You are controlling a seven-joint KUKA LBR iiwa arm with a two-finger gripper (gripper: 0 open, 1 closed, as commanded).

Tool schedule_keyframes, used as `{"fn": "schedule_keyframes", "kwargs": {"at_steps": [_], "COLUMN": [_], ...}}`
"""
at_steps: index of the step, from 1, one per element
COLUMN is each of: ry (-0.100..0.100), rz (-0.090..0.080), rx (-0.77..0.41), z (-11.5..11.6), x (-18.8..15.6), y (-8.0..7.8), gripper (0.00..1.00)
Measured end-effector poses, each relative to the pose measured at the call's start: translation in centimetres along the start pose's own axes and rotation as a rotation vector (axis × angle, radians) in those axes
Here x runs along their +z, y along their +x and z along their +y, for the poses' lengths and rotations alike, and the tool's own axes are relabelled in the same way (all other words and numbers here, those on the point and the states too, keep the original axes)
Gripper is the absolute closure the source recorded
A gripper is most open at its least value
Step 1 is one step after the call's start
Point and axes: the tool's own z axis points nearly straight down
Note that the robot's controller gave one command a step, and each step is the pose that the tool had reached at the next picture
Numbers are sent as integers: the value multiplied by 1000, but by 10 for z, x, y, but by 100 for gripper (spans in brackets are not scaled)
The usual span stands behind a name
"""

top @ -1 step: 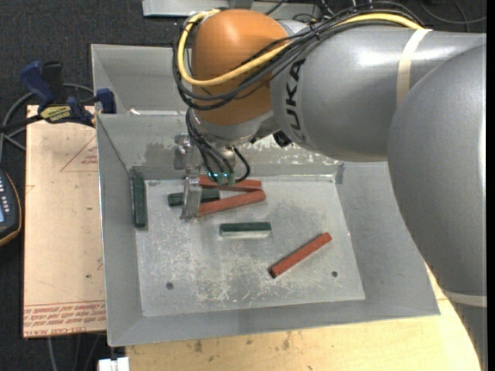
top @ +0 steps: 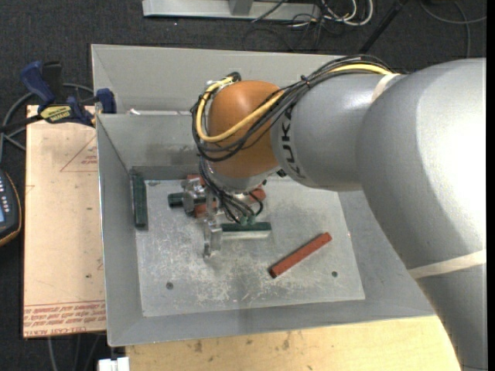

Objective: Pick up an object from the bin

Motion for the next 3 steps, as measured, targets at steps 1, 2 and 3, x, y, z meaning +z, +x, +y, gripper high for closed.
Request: {"fn": "schedule_keyframes", "kwargs": {"at_steps": [1,2,3], "ry": [-1,-2,0], "rz": [-14,-13,-16], "rx": [121,118,175], "z": [-63,-61,-92], "x": [9,7,-136], "y": [17,16,44], "gripper": [0,100,100]}}
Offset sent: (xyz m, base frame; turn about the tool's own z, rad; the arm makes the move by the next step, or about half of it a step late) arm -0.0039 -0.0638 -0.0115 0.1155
